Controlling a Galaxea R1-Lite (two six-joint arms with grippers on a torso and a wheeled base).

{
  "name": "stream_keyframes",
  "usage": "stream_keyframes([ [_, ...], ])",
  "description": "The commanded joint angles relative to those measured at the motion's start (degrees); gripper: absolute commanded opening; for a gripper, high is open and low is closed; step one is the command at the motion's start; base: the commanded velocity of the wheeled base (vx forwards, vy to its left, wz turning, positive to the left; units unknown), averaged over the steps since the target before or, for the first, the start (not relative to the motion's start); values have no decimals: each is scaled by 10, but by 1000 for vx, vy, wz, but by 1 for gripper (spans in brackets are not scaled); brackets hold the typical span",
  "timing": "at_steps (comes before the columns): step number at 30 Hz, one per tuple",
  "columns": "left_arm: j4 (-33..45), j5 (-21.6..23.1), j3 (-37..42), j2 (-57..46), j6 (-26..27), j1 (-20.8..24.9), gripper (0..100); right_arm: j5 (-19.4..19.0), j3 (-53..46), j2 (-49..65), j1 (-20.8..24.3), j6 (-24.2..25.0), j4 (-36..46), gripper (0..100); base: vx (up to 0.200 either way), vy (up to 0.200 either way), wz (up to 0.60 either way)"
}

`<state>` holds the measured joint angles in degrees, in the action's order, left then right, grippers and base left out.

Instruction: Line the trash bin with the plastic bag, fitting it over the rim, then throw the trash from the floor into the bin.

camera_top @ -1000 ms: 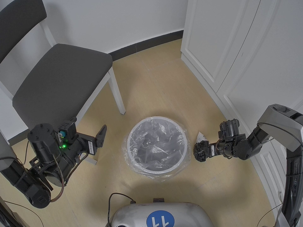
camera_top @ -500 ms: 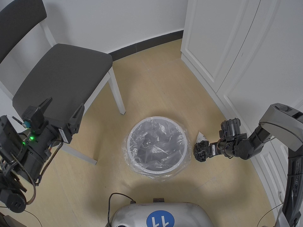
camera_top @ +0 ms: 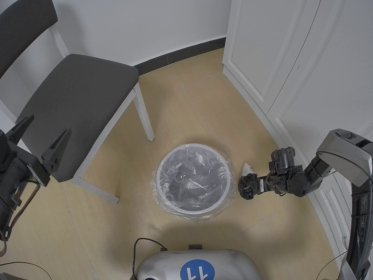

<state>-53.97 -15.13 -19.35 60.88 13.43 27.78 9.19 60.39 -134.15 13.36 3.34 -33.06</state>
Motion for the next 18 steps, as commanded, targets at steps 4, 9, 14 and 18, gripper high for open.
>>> stream_keyframes([
  [4, 5, 25, -5, -43, -1, 1, 100, -7, 29, -45, 4, 25, -13, 100, 0, 0, 0],
  [9, 6, 26, -3, -42, -1, -1, 100, -6, 45, -88, 5, 33, -66, 100, 0, 0, 0],
  [14, 11, 32, -3, -39, -2, -1, 100, -20, 61, -108, 4, 49, -89, 100, 0, 0, 0],
  [18, 19, 45, -1, -37, -3, -1, 100, -38, 84, -120, 5, 91, -91, 100, 0, 0, 0],
])
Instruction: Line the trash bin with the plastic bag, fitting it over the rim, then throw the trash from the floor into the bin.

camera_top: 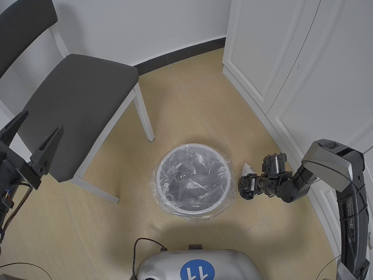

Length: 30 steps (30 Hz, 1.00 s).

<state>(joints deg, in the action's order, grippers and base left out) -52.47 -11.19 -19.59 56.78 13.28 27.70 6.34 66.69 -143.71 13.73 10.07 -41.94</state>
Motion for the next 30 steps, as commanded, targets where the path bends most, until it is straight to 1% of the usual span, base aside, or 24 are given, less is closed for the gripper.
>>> stream_keyframes([
  [1, 6, 6, 2, 3, -1, 0, 100, -14, 27, -28, 2, 37, -3, 100, 0, 0, 0],
  [4, 7, 6, 3, 5, 0, 0, 100, -25, 36, -36, 5, 55, 5, 100, 0, 0, 0],
  [10, 7, 6, 6, 9, 1, 1, 100, -28, 66, -52, 10, 60, 45, 100, 0, 0, 0],
  [14, 5, 6, 6, 7, 1, 1, 100, -30, 81, -57, 15, 79, 63, 100, 0, 0, 0],
  [30, 5, 6, 6, 4, 4, 1, 100, -34, 83, -57, 15, 81, 68, 100, 0, 0, 0],
])
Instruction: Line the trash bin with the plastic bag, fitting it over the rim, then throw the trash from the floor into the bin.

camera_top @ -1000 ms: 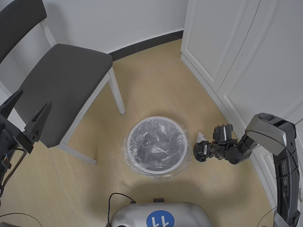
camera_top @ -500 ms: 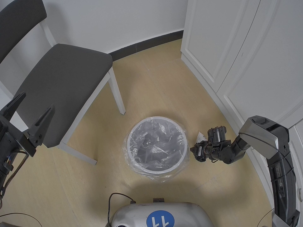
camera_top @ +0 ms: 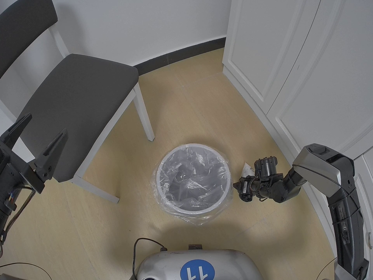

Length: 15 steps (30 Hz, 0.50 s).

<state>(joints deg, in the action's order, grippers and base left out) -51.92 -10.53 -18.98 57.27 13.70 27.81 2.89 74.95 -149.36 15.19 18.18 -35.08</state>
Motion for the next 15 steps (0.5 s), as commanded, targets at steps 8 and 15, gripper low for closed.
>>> stream_keyframes([
  [8, 0, 0, 0, -3, 1, 0, 100, -1, 0, -1, 0, 0, 3, 0, 0, 0, 0],
  [15, 0, 0, 1, -2, 2, 1, 100, 0, 0, -1, 0, 0, 5, 0, 0, 0, 0],
])
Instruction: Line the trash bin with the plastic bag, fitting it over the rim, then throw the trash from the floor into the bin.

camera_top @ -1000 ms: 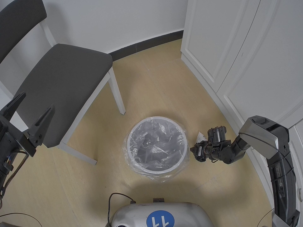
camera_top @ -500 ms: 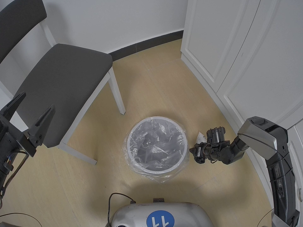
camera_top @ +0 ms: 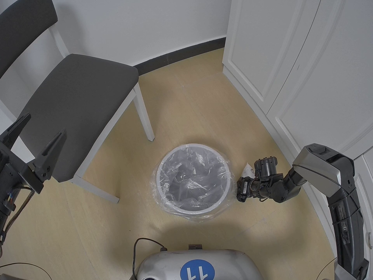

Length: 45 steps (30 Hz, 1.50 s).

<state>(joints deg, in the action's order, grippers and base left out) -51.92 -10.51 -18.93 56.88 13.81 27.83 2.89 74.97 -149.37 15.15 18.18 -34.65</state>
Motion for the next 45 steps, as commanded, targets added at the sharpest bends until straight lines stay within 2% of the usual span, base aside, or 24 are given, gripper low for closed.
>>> stream_keyframes([
  [1, 0, 0, 0, 2, 1, 0, 100, 0, 0, 0, 1, 0, 1, 0, 0, 0, 0],
  [14, 0, 0, 5, 4, 9, 1, 100, 0, -9, 6, 19, -29, 27, 0, 0, 0, 0],
  [16, 0, 0, 6, 3, 9, 1, 100, 12, -31, 14, 24, -38, 34, 0, 0, 0, 0],
  [18, 0, 0, 7, 2, 9, 1, 100, 22, -69, 31, 15, -107, 38, 0, 0, 0, 0],
  [19, 0, 0, 7, 2, 9, 1, 100, 47, -91, 42, -2, -176, 36, 0, 0, 0, 0],
  [20, 0, 0, 7, 2, 9, 1, 100, 70, -101, 48, -11, -207, 34, 0, 0, 0, 0],
  [21, 0, 0, 7, 2, 9, 1, 100, 70, -101, 48, -11, -207, 34, 0, 0, 0, 0],
  [22, 0, 0, 8, 2, 9, 1, 100, 112, -115, 65, -17, -230, 23, 0, 0, 0, 0],
  [24, 0, 0, 7, 2, 9, 1, 100, 128, -137, 96, -23, -240, 11, 0, 0, 0, 0],
  [29, 0, 0, 7, 3, 9, 1, 100, 102, -192, 198, -39, -270, 0, 0, 0, 0, 0],
  [30, 0, 0, 7, 2, 9, 1, 100, 81, -210, 231, -42, -271, -7, 0, 0, 0, 0],
  [31, 0, 0, 7, 2, 9, 1, 100, 81, -210, 231, -42, -271, -7, 0, 0, 0, 0],
  [32, 0, 0, 7, 2, 9, 1, 100, 55, -232, 274, -46, -271, -19, 0, 0, 0, 0],
  [35, 0, 0, 7, 0, 9, 1, 100, 22, -265, 341, -48, -274, -33, 0, 0, 0, 0],
  [40, 0, 0, 7, 0, 9, 1, 100, 13, -292, 421, -41, -274, -34, 0, 0, 0, 0],
  [45, 0, 0, 7, 0, 9, 1, 100, 2, -312, 508, 5, -256, -36, 0, 0, 0, 0],
])
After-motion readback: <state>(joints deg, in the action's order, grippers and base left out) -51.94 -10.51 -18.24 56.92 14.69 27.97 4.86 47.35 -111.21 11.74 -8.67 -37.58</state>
